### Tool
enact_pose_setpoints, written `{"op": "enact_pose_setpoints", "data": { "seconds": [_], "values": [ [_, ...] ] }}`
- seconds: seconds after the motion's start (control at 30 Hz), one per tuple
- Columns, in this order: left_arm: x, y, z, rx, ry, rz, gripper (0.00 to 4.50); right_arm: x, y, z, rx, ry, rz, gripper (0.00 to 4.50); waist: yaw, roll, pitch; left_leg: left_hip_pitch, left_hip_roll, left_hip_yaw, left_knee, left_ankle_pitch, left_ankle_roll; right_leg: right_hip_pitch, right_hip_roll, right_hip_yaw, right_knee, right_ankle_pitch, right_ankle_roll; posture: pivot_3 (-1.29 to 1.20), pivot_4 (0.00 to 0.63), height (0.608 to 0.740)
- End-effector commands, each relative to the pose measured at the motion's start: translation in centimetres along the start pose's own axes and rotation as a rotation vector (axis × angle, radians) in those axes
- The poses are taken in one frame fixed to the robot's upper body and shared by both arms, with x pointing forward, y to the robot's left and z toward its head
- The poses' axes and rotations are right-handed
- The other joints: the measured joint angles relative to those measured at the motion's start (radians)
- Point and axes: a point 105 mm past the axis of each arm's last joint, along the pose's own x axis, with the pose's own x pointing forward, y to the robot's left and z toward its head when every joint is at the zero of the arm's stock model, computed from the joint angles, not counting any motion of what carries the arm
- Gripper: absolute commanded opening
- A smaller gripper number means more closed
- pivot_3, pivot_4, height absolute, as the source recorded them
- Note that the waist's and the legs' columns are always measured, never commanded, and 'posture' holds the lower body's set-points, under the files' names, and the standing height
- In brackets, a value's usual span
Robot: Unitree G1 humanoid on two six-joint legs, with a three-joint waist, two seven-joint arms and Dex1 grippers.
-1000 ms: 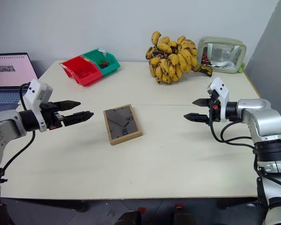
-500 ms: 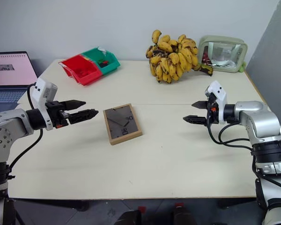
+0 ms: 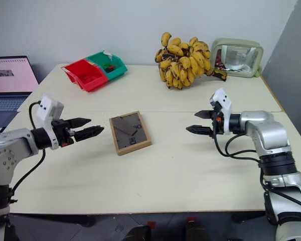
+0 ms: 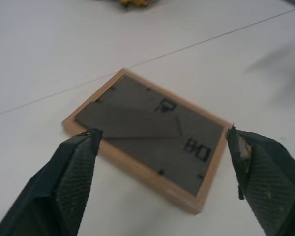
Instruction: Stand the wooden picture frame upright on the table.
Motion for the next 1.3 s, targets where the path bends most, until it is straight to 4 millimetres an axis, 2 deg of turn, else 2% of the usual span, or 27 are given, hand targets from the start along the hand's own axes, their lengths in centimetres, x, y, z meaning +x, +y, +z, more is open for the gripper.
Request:
{"op": "enact_pose_setpoints", "data": {
  "seconds": [0.03, 0.13, 0.3, 0.43, 0.47, 0.67, 0.83, 1.0, 1.1, 1.3],
  "values": [
    [-0.5, 2.5, 0.0, 0.021, -0.058, 0.176, 2.96, 2.0, -1.3, 0.4, -0.055, -0.038, -0.119, 2.92, 0.004, 0.000, 0.000, 0.000, 0.000, 0.000, 0.000, 0.000, 0.000, 0.000, 0.000, 0.000, 0.000, 0.000, 0.000, 0.00, 0.150, 0.740],
    [0.5, 3.4, -1.2, 0.008, -0.051, 0.286, 2.37, 4.6, -1.8, -0.2, -0.078, -0.031, -0.197, 2.27, 0.006, 0.000, 0.000, 0.000, -0.001, 0.000, 0.001, 0.000, 0.000, 0.000, -0.001, 0.000, 0.000, 0.000, 0.000, 0.00, 0.150, 0.740],
    [3.1, 3.4, -2.4, 0.005, -0.050, 0.393, 1.22, 9.3, -0.6, -1.4, -0.232, 0.017, -0.218, 0.91, 0.007, -0.001, -0.001, 0.000, -0.002, 0.000, 0.001, 0.000, 0.000, 0.000, -0.002, 0.000, 0.000, 0.000, 0.000, 0.00, 0.150, 0.740],
    [4.7, 3.2, -2.8, -0.062, -0.063, 0.414, 0.28, 12.0, 0.2, -1.8, -0.195, 0.007, -0.233, 0.00, 0.007, -0.002, -0.001, 0.000, -0.002, 0.000, 0.001, 0.000, -0.001, 0.000, -0.002, 0.000, 0.001, 0.000, 0.000, 0.00, 0.150, 0.740],
    [4.9, 3.2, -2.8, -0.082, -0.068, 0.418, 0.03, 12.5, 0.4, -2.0, -0.208, 0.017, -0.231, 0.00, 0.006, -0.002, -0.001, 0.000, -0.002, 0.000, 0.001, 0.000, -0.001, 0.000, -0.002, 0.000, 0.001, 0.000, 0.000, 0.00, 0.150, 0.740],
    [6.9, 2.2, -3.7, -0.191, -0.031, 0.377, 0.03, 14.7, 1.4, -2.7, -0.197, 0.036, -0.229, 0.00, 0.004, -0.002, -0.001, 0.000, -0.002, 0.000, 0.001, 0.001, -0.001, -0.001, -0.002, 0.000, 0.004, 0.000, 0.000, 0.00, 0.150, 0.740],
    [8.5, -0.2, -5.2, -0.207, 0.078, 0.260, 0.03, 16.2, 3.0, -3.2, -0.247, 0.068, -0.189, 0.00, 0.002, -0.002, -0.001, 0.000, -0.002, 0.000, 0.001, 0.001, -0.001, -0.001, -0.002, 0.000, 0.005, 0.000, 0.000, 0.00, 0.150, 0.740],
    [9.5, -2.5, -5.2, -0.168, 0.111, 0.163, 0.03, 16.4, 3.7, -3.9, -0.228, 0.075, -0.158, 0.00, 0.005, -0.001, -0.001, 0.002, -0.002, 0.000, 0.001, 0.001, -0.002, -0.001, -0.002, 0.000, 0.006, 0.000, 0.000, 0.00, 0.150, 0.740],
    [9.7, -3.6, -5.2, -0.142, 0.127, 0.123, 0.03, 16.2, 4.3, -3.6, -0.235, 0.037, -0.123, 0.00, 0.006, -0.002, -0.001, 0.002, -0.003, 0.000, 0.002, 0.001, -0.002, 0.000, -0.002, 0.000, 0.006, 0.000, 0.000, 0.00, 0.150, 0.740],
    [9.9, -6.3, -5.6, -0.108, 0.168, 0.026, 0.03, 14.7, 6.2, -3.3, -0.224, -0.011, -0.045, 0.00, 0.006, -0.002, -0.001, 0.002, -0.003, 0.000, 0.002, 0.001, -0.002, 0.000, -0.002, 0.000, 0.007, 0.000, 0.000, 0.00, 0.150, 0.740]
  ]
}}
